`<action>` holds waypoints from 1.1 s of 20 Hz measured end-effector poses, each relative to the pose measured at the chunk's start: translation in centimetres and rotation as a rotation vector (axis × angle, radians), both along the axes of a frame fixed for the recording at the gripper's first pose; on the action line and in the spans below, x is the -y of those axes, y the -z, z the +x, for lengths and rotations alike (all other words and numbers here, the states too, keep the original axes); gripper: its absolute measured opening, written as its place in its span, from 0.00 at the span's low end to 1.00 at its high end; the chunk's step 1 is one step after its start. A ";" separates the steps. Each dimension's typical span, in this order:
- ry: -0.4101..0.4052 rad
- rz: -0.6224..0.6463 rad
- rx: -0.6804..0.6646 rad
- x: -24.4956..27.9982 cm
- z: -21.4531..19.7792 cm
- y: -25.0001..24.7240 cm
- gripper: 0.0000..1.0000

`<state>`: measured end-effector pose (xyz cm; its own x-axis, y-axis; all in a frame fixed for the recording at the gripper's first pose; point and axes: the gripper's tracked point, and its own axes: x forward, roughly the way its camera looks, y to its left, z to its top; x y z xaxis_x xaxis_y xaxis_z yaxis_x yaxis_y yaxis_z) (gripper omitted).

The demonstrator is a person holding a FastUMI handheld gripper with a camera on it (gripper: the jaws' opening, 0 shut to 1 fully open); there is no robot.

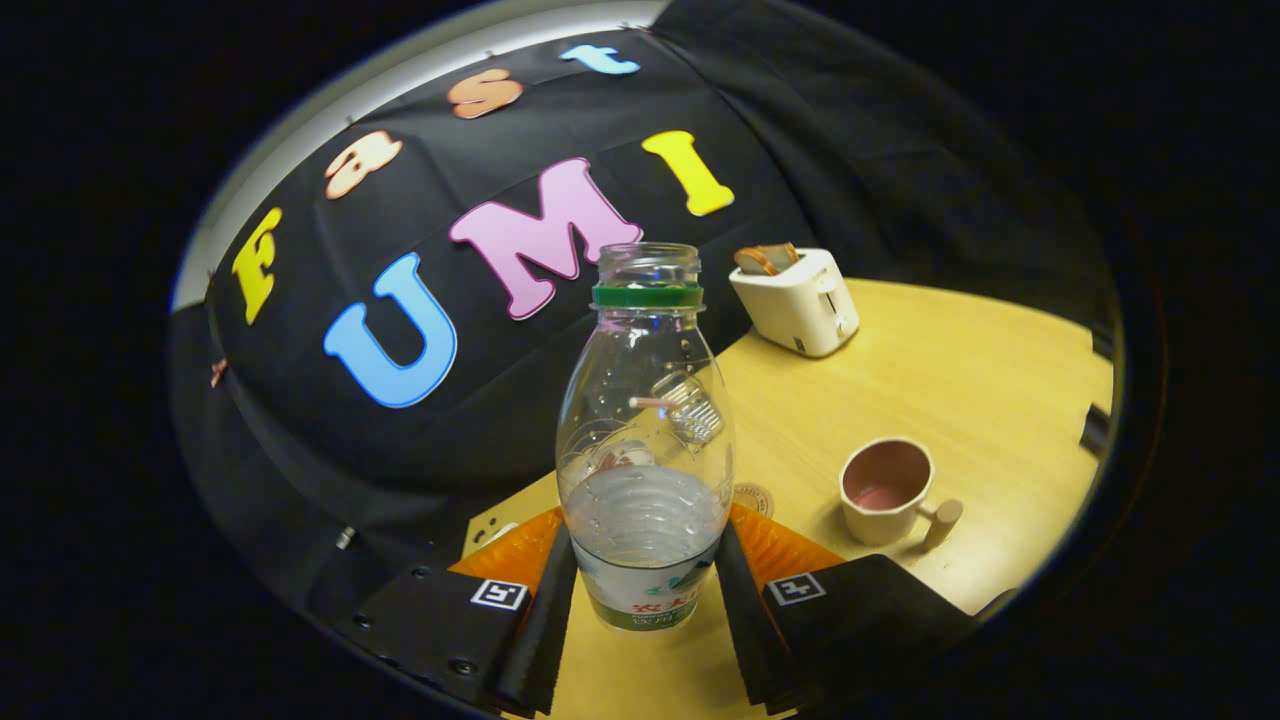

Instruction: Take the bottle from table, then pour the juice into the cup, finally place the bottle on the coaster

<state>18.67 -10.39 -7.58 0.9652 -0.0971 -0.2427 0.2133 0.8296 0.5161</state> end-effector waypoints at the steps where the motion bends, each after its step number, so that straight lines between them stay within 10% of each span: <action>1: 0.004 -0.070 0.012 -0.2 0.3 -0.2 0.71; 13: 0.089 -0.534 -0.006 1.1 10.5 5.5 0.72; 22: 0.148 -0.522 -0.100 3.2 16.7 11.5 0.72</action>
<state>35.38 -13.57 -19.12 0.9066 -0.3626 -0.2159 0.3744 0.9271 0.0152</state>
